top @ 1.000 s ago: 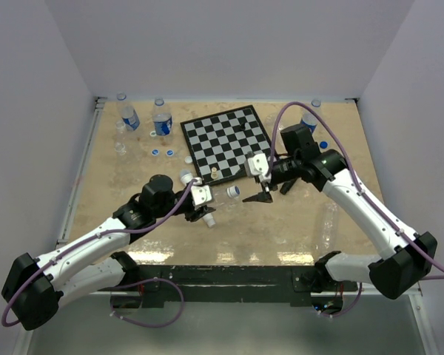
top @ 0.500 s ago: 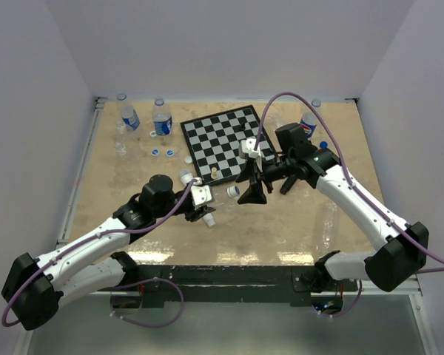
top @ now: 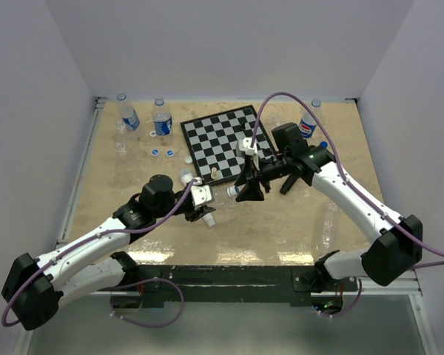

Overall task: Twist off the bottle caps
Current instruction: Unscrew the bottle cap from the plastic bottle.

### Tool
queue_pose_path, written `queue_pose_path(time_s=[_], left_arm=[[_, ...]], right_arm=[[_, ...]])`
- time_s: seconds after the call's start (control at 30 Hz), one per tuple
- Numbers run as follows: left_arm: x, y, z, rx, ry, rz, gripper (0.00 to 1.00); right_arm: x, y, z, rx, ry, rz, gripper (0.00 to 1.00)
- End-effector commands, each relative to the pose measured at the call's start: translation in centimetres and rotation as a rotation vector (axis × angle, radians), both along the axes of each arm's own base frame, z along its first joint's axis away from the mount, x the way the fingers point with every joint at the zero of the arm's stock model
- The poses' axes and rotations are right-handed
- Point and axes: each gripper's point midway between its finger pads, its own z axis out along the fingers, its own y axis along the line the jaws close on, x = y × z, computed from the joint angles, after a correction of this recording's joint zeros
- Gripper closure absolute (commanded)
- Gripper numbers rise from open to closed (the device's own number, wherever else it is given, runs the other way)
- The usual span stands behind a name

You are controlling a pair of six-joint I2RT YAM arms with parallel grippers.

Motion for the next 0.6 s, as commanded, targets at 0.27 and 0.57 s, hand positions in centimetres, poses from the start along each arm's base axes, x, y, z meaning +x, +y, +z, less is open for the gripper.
queue_pose_path(time_s=[0.27,0.57], left_arm=[[0.49,-0.53,2.06,-0.046,-0.045,-0.001,0.96],[0.51,-0.51,2.06,-0.047,-0.044,-0.001,0.95]], right_arm=[[-0.32,1.15,2.07,0.054,0.001,0.052,0.48],[-0.67,1.01,2.23,0.058,-0.041,0.087,0.83]])
